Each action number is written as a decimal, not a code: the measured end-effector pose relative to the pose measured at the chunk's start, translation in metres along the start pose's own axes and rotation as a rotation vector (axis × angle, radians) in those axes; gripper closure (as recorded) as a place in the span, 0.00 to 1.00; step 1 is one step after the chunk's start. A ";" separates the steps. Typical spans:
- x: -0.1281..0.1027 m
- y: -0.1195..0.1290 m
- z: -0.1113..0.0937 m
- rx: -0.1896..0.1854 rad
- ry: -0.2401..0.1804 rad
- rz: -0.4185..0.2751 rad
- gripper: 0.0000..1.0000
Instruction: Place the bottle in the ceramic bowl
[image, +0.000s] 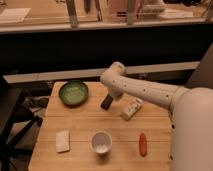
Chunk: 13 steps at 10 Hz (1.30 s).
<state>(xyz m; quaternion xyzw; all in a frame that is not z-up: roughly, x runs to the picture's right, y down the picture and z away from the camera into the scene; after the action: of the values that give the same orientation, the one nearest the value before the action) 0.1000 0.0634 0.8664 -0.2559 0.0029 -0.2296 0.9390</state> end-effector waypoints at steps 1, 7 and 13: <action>0.009 0.008 0.000 -0.005 0.001 0.020 0.25; 0.047 0.070 -0.008 -0.050 -0.020 0.144 0.20; 0.052 0.073 0.042 -0.080 -0.111 0.100 0.20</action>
<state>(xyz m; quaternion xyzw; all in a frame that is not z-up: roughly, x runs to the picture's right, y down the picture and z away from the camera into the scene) 0.1831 0.1167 0.8732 -0.3053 -0.0272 -0.1674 0.9370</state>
